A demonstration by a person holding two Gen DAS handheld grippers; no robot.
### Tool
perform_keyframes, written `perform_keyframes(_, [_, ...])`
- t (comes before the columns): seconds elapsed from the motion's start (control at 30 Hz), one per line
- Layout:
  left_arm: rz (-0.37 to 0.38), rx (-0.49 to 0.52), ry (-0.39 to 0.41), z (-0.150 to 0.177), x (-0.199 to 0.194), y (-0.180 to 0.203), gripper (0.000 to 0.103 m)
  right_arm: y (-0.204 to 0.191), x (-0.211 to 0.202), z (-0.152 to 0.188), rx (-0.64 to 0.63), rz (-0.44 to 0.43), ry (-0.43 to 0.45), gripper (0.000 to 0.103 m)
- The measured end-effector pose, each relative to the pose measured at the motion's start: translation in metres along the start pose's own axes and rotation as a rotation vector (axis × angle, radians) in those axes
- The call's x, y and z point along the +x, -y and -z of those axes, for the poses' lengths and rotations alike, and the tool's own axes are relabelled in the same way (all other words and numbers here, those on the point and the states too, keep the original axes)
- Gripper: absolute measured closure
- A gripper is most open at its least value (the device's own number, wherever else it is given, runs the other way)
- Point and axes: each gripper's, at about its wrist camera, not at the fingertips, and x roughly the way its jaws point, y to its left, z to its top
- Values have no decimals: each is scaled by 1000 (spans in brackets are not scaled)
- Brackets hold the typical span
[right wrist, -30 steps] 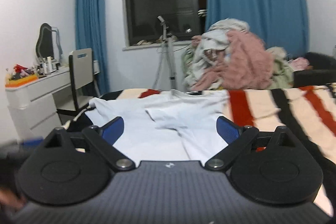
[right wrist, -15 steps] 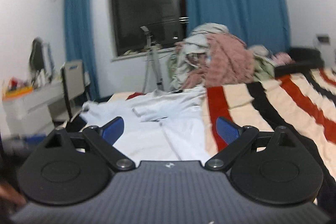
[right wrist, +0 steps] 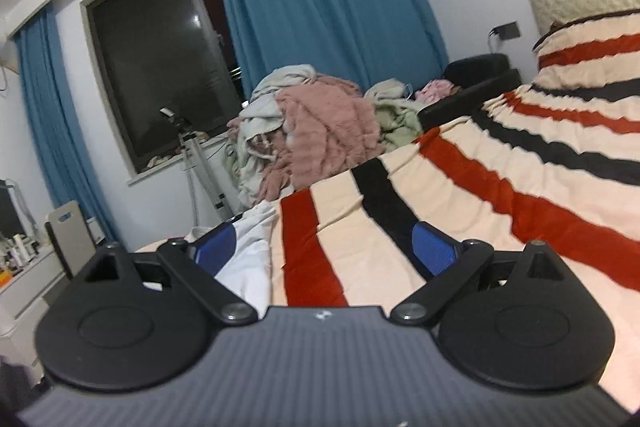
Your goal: Fold clothes
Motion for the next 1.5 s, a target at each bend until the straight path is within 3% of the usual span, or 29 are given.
perform_keyframes(0.07, [73, 39, -33, 4, 23, 21, 43, 4, 3, 3, 2, -7, 0, 7])
perform_keyframes(0.2, [98, 72, -89, 16, 60, 44, 45, 13, 10, 6, 34, 16, -10, 7])
perform_keyframes(0.23, [103, 64, -96, 19, 68, 46, 51, 16, 12, 6, 43, 22, -13, 7])
perform_keyframes(0.27, [89, 39, -89, 21, 72, 43, 71, 18, 15, 7, 48, 32, -22, 7])
perform_keyframes(0.3, [74, 13, -82, 23, 75, 39, 83, 20, 18, 8, 52, 41, -29, 7])
perform_keyframes(0.37, [63, -49, -68, 21, 73, 25, 95, 23, 20, 9, 63, 56, -27, 7])
perform_keyframes(0.53, [32, -179, 47, 3, 4, -15, 96, 32, -1, 3, 102, 91, 98, 7])
perform_keyframes(0.63, [40, -323, 97, -3, -56, -45, 96, 28, -5, 2, 91, 90, 88, 7])
perform_keyframes(0.83, [-65, -548, 36, 34, -110, -96, 97, 3, -16, 5, 23, 48, 102, 7])
perform_keyframes(0.97, [-136, -696, -7, 59, -146, -129, 99, -14, -15, 14, -28, 12, 58, 7])
perform_keyframes(1.03, [-172, -770, -29, 72, -164, -146, 99, -23, -14, 18, -55, -7, 33, 7])
perform_keyframes(1.13, [-201, -758, -70, 78, -161, -151, 98, -37, -13, 25, -95, -35, -4, 7])
perform_keyframes(1.2, [-206, -752, -73, 76, -160, -154, 87, -46, -12, 29, -122, -53, -28, 7])
perform_keyframes(1.27, [-203, -771, -70, 74, -160, -158, 52, -52, -11, 32, -136, -64, -45, 7])
perform_keyframes(1.37, [-174, -825, -51, 75, -160, -162, 42, -57, -11, 35, -148, -73, -63, 7])
perform_keyframes(1.5, [-136, -877, -37, 67, -158, -173, 37, -65, -11, 38, -164, -86, -87, 7])
